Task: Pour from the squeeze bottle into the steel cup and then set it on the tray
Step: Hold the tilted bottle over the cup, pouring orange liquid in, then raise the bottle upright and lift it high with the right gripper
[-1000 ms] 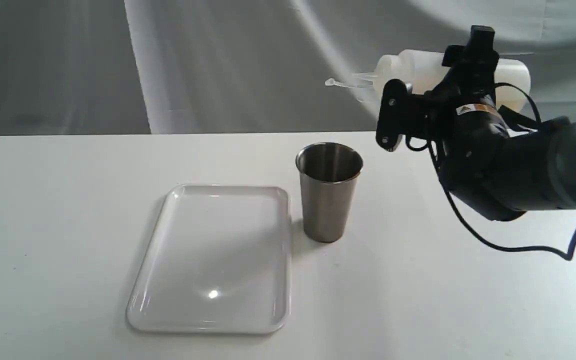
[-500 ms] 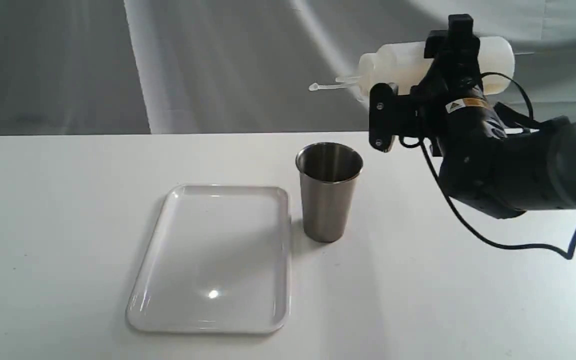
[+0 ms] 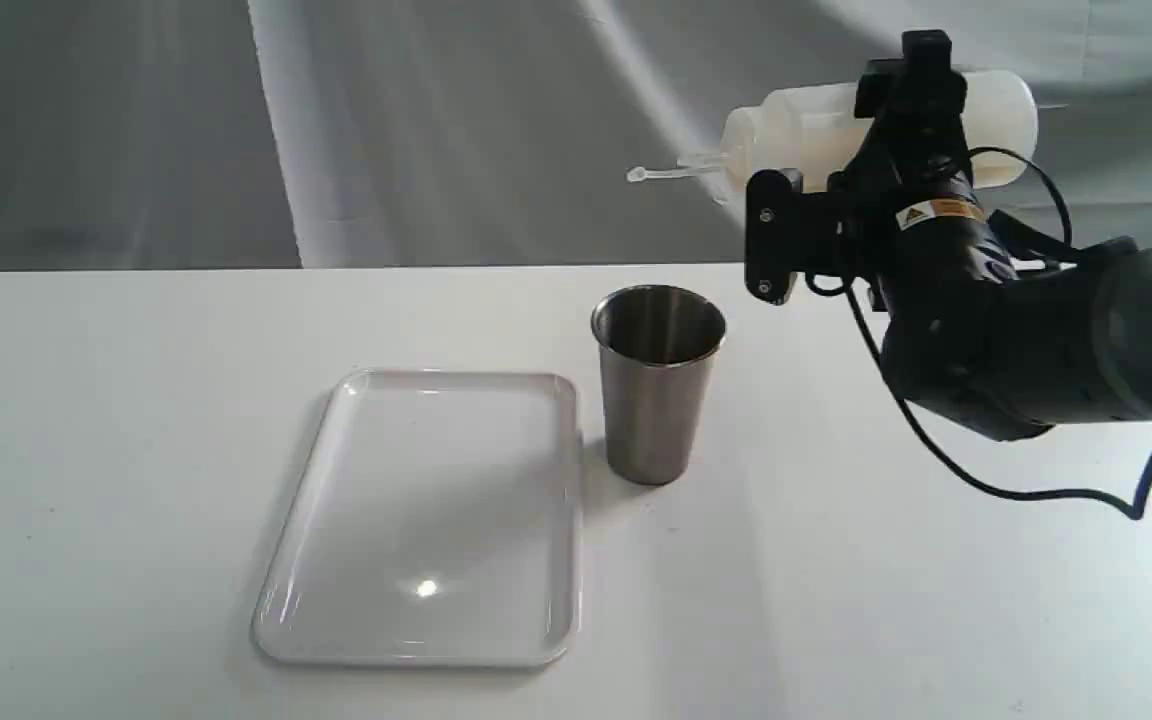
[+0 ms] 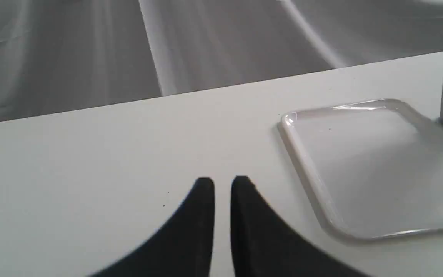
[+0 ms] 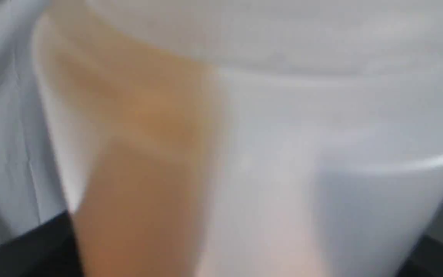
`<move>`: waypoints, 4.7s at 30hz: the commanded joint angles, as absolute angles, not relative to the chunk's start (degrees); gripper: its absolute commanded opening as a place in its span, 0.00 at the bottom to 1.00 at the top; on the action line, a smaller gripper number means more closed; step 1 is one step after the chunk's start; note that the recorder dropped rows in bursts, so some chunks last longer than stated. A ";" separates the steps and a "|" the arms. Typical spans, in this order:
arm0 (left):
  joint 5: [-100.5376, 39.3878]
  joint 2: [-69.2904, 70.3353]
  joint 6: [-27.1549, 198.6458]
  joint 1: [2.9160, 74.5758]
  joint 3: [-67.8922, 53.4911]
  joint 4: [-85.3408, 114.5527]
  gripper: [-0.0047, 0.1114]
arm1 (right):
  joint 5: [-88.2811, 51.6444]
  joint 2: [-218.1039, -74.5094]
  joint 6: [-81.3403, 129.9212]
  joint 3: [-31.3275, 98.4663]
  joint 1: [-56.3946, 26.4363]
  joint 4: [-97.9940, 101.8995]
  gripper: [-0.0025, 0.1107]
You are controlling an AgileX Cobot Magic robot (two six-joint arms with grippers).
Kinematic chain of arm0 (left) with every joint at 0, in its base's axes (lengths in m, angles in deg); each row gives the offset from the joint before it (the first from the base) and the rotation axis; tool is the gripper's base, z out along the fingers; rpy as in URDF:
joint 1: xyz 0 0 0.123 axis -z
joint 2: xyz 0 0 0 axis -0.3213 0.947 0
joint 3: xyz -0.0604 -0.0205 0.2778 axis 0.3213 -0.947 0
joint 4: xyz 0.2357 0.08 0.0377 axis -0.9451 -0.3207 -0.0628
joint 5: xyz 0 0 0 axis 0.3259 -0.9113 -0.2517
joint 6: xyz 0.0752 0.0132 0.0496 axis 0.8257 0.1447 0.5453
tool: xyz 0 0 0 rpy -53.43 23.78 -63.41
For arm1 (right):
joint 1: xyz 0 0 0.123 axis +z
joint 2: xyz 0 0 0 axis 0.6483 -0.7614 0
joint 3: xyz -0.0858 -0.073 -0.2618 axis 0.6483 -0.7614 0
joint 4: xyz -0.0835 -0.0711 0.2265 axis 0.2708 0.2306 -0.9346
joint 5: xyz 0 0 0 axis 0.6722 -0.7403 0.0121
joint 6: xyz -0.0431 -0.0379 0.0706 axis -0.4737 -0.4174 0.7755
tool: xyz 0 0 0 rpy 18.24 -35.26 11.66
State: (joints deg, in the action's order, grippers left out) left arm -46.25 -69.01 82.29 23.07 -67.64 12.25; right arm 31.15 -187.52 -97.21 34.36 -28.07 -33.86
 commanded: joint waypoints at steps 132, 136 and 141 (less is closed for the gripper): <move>-45.80 -69.29 82.20 23.41 -67.89 12.27 0.11 | 36.70 -183.07 -52.93 34.78 -31.60 -29.58 0.05; -45.80 -69.29 82.20 23.41 -67.89 12.27 0.11 | 36.46 -181.72 -47.92 34.78 -30.97 -29.08 0.05; -45.80 -69.29 82.20 23.41 -67.89 12.27 0.11 | 36.46 -180.72 -41.72 34.78 -29.90 -28.99 0.05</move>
